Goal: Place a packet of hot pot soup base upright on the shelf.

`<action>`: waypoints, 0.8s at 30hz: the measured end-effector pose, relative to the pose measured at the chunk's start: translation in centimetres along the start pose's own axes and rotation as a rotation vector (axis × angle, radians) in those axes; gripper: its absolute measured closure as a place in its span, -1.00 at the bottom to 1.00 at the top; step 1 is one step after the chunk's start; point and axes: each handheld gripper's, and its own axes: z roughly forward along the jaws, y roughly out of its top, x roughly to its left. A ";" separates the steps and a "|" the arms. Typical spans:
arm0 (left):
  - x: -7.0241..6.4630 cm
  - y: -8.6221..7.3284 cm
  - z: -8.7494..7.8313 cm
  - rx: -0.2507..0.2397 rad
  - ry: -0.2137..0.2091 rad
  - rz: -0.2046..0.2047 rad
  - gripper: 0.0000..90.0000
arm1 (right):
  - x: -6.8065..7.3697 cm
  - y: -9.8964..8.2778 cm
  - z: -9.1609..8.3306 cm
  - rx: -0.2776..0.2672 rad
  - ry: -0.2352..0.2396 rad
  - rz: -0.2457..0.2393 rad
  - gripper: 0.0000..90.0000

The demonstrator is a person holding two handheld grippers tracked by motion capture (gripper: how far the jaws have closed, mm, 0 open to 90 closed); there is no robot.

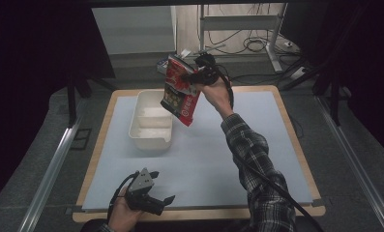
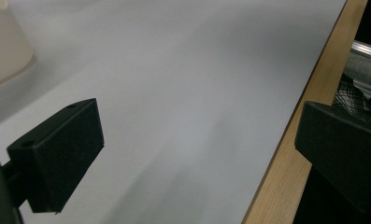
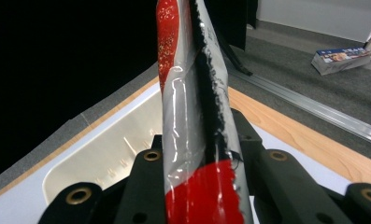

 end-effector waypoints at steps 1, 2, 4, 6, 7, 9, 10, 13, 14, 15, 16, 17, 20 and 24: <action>0.0 0.0 0.0 -0.002 -0.002 -0.002 -0.97 | 0.0 0.3 0.4 0.000 0.003 -0.003 0.61; 0.0 0.0 0.0 -0.004 -0.003 -0.005 -0.97 | 0.1 0.5 0.6 -0.005 0.004 -0.005 0.61; 0.0 0.0 0.0 -0.010 -0.006 -0.002 -0.96 | 0.1 0.9 1.1 -0.009 0.010 -0.005 0.61; -0.1 0.1 -0.1 -0.020 -0.009 0.003 -0.96 | 0.2 1.3 1.6 -0.011 0.014 -0.013 0.61; -0.2 0.1 -0.1 -0.024 -0.012 0.005 -0.95 | 0.2 1.5 1.8 -0.011 0.015 -0.016 0.61; -0.3 0.2 -0.1 -0.024 -0.017 0.009 -0.95 | 0.2 1.8 2.4 -0.012 0.016 -0.011 0.61; -0.3 0.2 0.0 -0.022 -0.018 0.011 -0.95 | 0.2 2.1 2.7 -0.012 0.014 -0.008 0.61; -0.3 0.2 0.0 -0.020 -0.018 0.016 -0.95 | 0.3 2.5 3.4 -0.021 0.013 -0.003 0.61; -0.3 0.2 0.0 -0.020 -0.019 0.017 -0.95 | 0.3 2.6 3.6 -0.024 0.015 -0.002 0.61; -0.3 0.2 0.0 -0.021 -0.019 0.018 -0.95 | 0.4 2.8 4.0 -0.026 0.015 -0.001 0.61; -0.3 0.2 0.0 -0.021 -0.019 0.018 -0.96 | 0.4 2.9 4.2 -0.027 0.016 -0.005 0.61; -0.3 0.2 0.0 -0.021 -0.018 0.019 -0.96 | 0.5 3.1 4.5 -0.027 0.017 -0.010 0.61; -0.4 0.2 0.0 -0.027 -0.021 0.023 -0.96 | 0.7 3.4 5.5 -0.028 0.013 -0.027 0.61; -0.4 0.3 0.0 -0.027 -0.022 0.032 -0.96 | 0.9 3.5 6.6 -0.030 0.001 -0.024 0.61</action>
